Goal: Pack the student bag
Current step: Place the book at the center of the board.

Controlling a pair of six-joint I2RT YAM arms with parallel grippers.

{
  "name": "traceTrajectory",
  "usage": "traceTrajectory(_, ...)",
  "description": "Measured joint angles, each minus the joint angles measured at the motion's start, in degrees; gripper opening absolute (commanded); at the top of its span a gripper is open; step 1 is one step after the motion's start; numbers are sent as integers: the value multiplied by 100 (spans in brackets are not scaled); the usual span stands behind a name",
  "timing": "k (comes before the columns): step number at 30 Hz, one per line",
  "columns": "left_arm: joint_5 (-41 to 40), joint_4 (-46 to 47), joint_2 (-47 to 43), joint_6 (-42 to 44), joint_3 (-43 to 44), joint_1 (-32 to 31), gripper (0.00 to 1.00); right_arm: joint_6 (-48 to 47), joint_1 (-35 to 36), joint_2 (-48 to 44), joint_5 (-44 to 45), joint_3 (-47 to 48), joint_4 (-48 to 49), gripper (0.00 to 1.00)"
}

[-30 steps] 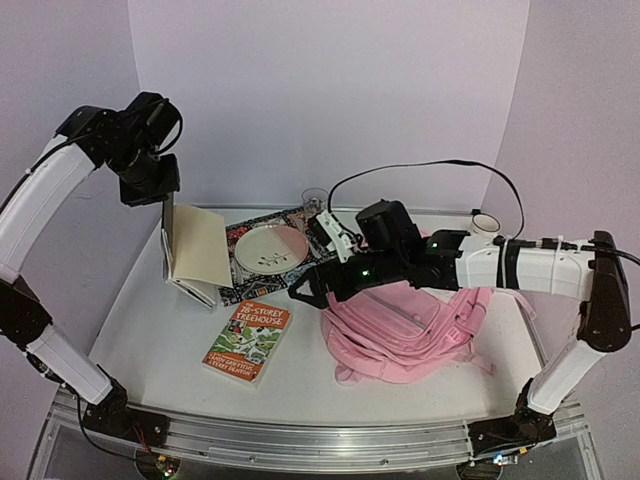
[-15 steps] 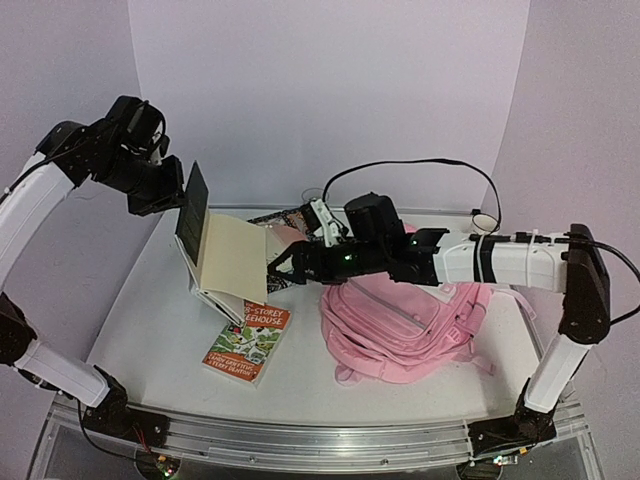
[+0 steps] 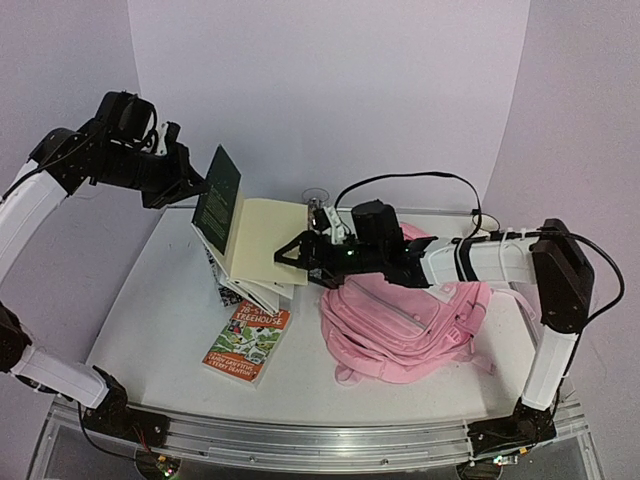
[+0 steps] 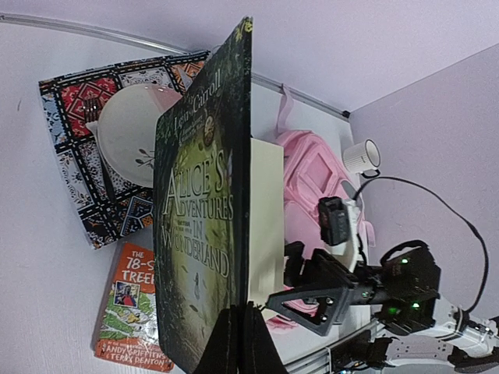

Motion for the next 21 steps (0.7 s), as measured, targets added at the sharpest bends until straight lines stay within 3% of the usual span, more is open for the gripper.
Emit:
traceTrajectory(12, 607, 665, -131, -285, -428, 0, 0, 889, -257, 552, -620, -361, 1189, 98)
traceTrajectory(21, 578, 923, -521, -436, -1558, -1, 0, 897, -279, 591, -837, -361, 1434, 98)
